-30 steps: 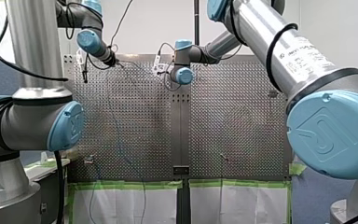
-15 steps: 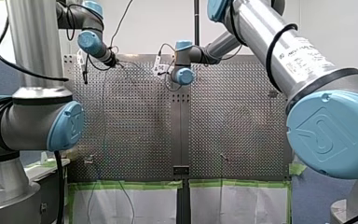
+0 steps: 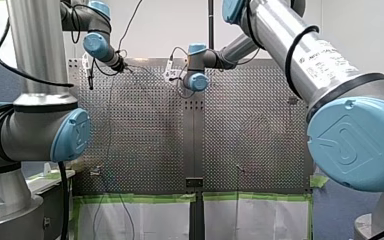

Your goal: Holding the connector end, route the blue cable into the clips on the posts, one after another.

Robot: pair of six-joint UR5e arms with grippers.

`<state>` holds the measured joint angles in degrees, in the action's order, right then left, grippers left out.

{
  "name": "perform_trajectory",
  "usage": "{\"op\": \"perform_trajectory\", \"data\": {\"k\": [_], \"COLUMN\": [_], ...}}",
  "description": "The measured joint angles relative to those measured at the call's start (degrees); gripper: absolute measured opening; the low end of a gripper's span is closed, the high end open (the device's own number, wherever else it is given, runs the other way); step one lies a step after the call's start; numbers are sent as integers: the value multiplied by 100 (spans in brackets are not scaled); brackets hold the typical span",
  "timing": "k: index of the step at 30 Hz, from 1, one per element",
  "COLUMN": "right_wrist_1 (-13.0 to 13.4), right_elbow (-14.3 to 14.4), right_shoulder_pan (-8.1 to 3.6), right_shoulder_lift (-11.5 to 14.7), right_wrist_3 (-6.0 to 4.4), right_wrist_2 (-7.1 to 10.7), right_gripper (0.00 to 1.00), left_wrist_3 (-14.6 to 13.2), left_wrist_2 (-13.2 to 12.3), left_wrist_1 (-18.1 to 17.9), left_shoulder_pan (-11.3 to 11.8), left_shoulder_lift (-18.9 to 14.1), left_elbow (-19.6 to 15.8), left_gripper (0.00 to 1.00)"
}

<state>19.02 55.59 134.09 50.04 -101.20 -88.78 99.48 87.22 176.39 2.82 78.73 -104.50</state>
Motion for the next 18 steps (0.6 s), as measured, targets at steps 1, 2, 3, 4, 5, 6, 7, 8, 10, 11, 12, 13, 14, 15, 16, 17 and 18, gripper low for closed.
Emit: {"op": "perform_trajectory", "data": {"k": [1,2,3,4,5,6,7,8,10,11,12,13,14,15,16,17,18], "right_wrist_1": [-1,-2,-2,-2,-2,-3,-2,-3,-3,-3,-2,-1,2,5,8,10,11], "right_elbow": [0,-1,-1,-1,0,-1,-1,-2,-2,-2,-1,-2,-1,-1,-2,-2,-2], "right_shoulder_pan": [0,0,0,1,3,3,3,2,5,8,12,17,19,22,25,29,32], "right_shoulder_lift": [-1,-3,-3,-4,-4,-4,-4,-3,-4,-4,-4,-5,-5,-5,-5,-6,-6], "right_wrist_3": [-1,-2,-3,-3,-1,1,4,6,11,13,15,16,17,18,22,23,24], "right_wrist_2": [0,0,0,0,0,0,0,0,0,0,0,0,-2,-4,-5,-6,-7], "right_gripper": [0,0,0,0,0,0,0,0,0,0,0,0,0,0,0,0,0], "left_wrist_3": [-7,-17,-33,-62,-89,-120,-168,-207,-318,-368,-419,-490,-541,-585,-632,-657,-676], "left_wrist_2": [-2,-6,-12,-31,-52,-76,-101,-114,-132,-135,-138,-141,-143,-145,-146,-146,-145], "left_wrist_1": [-3,-6,-8,-8,-8,-9,-14,-22,-55,-67,-77,-87,-92,-96,-99,-100,-101], "left_shoulder_pan": [-1,-3,-6,-13,-21,-30,-41,-48,-60,-68,-78,-93,-103,-114,-128,-141,-157], "left_shoulder_lift": [-7,-15,-25,-40,-49,-58,-66,-70,-77,-80,-83,-85,-84,-81,-76,-70,-59], "left_elbow": [1,1,1,0,0,1,1,1,1,1,1,2,2,2,8,21,41], "left_gripper": [100,100,100,100,100,100,100,100,100,100,100,100,100,100,100,100,100]}}
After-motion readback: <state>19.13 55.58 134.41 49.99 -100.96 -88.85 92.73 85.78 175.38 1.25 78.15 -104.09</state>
